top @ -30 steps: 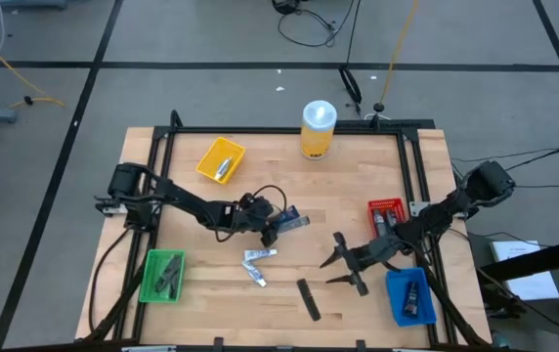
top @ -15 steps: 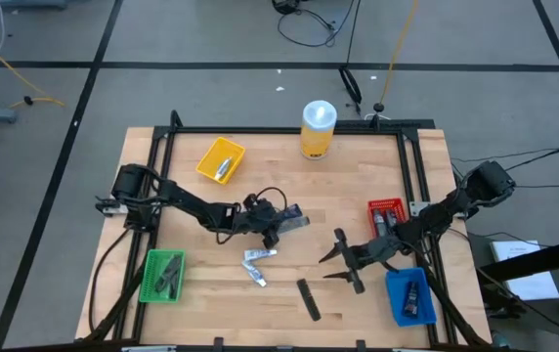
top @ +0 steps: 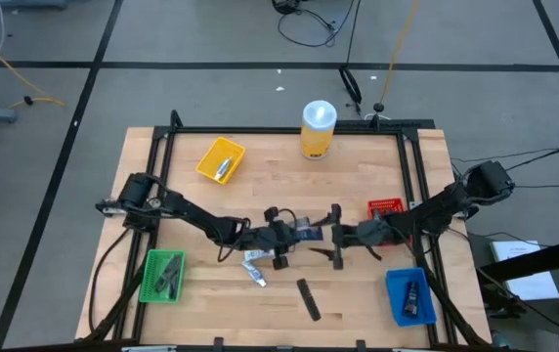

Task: Pick & Place Travel size toiletries
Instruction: Put the blue shave cream into the blue bin

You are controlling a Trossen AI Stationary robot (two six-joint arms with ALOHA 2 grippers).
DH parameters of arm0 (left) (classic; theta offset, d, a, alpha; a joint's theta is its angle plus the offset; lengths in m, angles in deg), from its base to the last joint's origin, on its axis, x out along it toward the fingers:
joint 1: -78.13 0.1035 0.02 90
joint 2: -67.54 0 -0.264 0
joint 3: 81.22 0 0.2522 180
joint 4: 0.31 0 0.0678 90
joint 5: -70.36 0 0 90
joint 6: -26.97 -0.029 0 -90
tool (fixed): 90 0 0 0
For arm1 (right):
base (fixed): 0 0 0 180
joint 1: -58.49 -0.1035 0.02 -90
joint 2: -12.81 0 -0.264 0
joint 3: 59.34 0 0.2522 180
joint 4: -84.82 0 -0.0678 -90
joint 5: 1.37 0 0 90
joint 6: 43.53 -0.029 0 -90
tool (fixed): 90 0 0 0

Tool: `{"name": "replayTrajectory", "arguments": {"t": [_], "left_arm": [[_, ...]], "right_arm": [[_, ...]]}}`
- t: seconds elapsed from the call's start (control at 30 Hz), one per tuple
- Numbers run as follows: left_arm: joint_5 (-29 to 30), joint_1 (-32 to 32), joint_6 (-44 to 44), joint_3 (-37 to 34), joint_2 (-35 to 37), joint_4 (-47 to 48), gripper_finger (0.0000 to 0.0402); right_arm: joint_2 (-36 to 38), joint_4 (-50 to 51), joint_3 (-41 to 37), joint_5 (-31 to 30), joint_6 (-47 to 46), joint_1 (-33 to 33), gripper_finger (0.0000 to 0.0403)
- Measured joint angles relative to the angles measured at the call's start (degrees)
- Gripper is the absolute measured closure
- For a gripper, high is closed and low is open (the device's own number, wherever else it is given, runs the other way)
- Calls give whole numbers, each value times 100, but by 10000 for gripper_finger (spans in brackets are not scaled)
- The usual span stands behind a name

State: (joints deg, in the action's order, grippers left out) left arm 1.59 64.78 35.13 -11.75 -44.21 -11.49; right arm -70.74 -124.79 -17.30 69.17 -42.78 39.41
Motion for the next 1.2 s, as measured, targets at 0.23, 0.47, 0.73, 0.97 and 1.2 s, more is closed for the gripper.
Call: {"name": "replayTrajectory", "arguments": {"t": [0.23,0.47,0.73,0.97,1.2], "left_arm": [[5,-115,-358,349,-232,-5,276],[31,-109,-282,394,-229,-29,265],[35,-110,-139,397,-227,-21,269],[58,-107,-118,397,-227,-16,265],[-107,-111,-164,397,-165,26,236]], "right_arm": [[-7,893,165,399,-96,304,97],[-250,964,167,456,-108,289,111],[-547,636,213,149,-50,287,135],[-538,671,213,188,-48,285,200],[-538,827,213,472,-172,280,297]]}}
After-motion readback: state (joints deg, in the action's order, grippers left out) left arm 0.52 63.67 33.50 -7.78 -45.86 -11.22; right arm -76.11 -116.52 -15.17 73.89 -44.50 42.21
